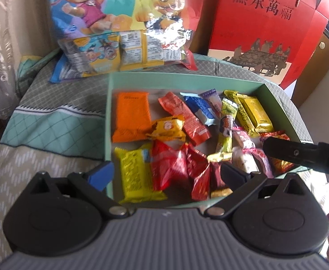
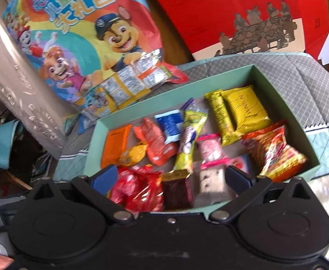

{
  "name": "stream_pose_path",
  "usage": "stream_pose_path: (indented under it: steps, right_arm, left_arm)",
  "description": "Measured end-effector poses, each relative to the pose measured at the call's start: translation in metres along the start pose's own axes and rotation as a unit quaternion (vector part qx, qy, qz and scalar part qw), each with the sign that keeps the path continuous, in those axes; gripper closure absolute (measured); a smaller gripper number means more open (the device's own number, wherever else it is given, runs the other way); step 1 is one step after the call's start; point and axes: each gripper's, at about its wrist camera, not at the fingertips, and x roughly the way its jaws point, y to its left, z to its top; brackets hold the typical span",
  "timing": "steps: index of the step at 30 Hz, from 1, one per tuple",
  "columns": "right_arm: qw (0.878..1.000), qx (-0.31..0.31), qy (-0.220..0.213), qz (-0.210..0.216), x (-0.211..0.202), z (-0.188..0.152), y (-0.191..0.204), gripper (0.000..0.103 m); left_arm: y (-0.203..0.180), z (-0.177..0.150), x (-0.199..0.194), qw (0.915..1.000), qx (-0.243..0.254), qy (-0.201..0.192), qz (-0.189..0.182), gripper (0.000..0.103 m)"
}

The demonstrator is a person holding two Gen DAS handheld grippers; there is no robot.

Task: Organize snacks
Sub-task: 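Move both grippers back to the loose snacks in front of the box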

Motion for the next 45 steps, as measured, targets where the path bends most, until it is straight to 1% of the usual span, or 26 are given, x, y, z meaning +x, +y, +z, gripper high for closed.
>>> stream_pose_path:
  steps: [8, 12, 17, 22, 28, 29, 30, 31, 32, 33, 34, 35, 36, 37, 39, 42, 45]
  right_arm:
    - [0.999, -0.021, 0.028, 0.026, -0.011, -0.033, 0.031, 0.000]
    - [0.998, -0.021, 0.051, 0.033, -0.007, -0.051, 0.040, 0.000]
    - [0.996, -0.020, 0.079, 0.031, 0.003, -0.072, 0.047, 0.000]
    - [0.995, -0.015, 0.094, 0.026, 0.013, -0.081, 0.047, 0.000]
    - [0.994, 0.010, 0.105, 0.009, 0.025, -0.082, 0.032, 0.000]
    - [0.994, 0.011, 0.105, 0.010, 0.026, -0.082, 0.033, 0.001]
    - [0.994, 0.008, 0.104, 0.014, 0.027, -0.083, 0.034, 0.007]
    - [0.994, 0.004, 0.107, 0.020, 0.030, -0.082, 0.036, 0.009]
    - [0.994, -0.001, 0.110, 0.026, 0.032, -0.082, 0.040, 0.013]
    - [0.993, -0.006, 0.113, 0.032, 0.034, -0.082, 0.044, 0.020]
    - [0.992, -0.011, 0.117, 0.038, 0.037, -0.082, 0.048, 0.023]
    - [0.992, -0.016, 0.121, 0.044, 0.039, -0.083, 0.053, 0.027]
    - [0.991, -0.021, 0.126, 0.051, 0.042, -0.084, 0.058, 0.034]
    - [0.989, -0.028, 0.131, 0.057, 0.046, -0.085, 0.063, 0.037]
    - [0.987, -0.044, 0.139, 0.063, 0.052, -0.088, 0.075, 0.051]
    - [0.984, -0.069, 0.151, 0.071, 0.063, -0.093, 0.090, 0.059]
    - [0.982, -0.083, 0.157, 0.070, 0.074, -0.098, 0.101, 0.062]
  left_arm:
    - [0.034, -0.040, -0.024, 0.9996, -0.022, 0.006, 0.016, 0.000]
    - [0.052, -0.062, -0.025, 0.9991, -0.029, 0.021, 0.024, 0.000]
    - [0.070, -0.085, -0.017, 0.9974, -0.035, 0.039, 0.050, 0.000]
    - [0.073, -0.093, -0.003, 0.9963, -0.022, 0.048, 0.068, 0.000]
    - [0.066, -0.095, 0.013, 0.9954, 0.000, 0.051, 0.081, 0.001]
    - [0.064, -0.095, 0.016, 0.9955, 0.005, 0.050, 0.081, 0.005]
    - [0.063, -0.096, 0.018, 0.9957, 0.009, 0.050, 0.077, 0.016]
    - [0.061, -0.095, 0.019, 0.9963, 0.013, 0.049, 0.069, 0.023]
    - [0.058, -0.095, 0.019, 0.9968, 0.021, 0.046, 0.063, 0.034]
    - [0.054, -0.096, 0.018, 0.9969, 0.035, 0.040, 0.059, 0.049]
    - [0.051, -0.096, 0.018, 0.9970, 0.043, 0.037, 0.054, 0.053]
    - [0.049, -0.097, 0.017, 0.9970, 0.048, 0.036, 0.050, 0.061]
    - [0.050, -0.097, 0.016, 0.9975, 0.047, 0.037, 0.038, 0.068]
    - [0.051, -0.098, 0.015, 0.9978, 0.044, 0.038, 0.032, 0.068]
    - [0.057, -0.100, 0.011, 0.9986, 0.030, 0.039, 0.019, 0.068]
    - [0.070, -0.107, 0.004, 0.9992, 0.006, 0.037, 0.017, 0.068]
    - [0.078, -0.111, 0.000, 0.9993, -0.007, 0.037, 0.010, 0.067]
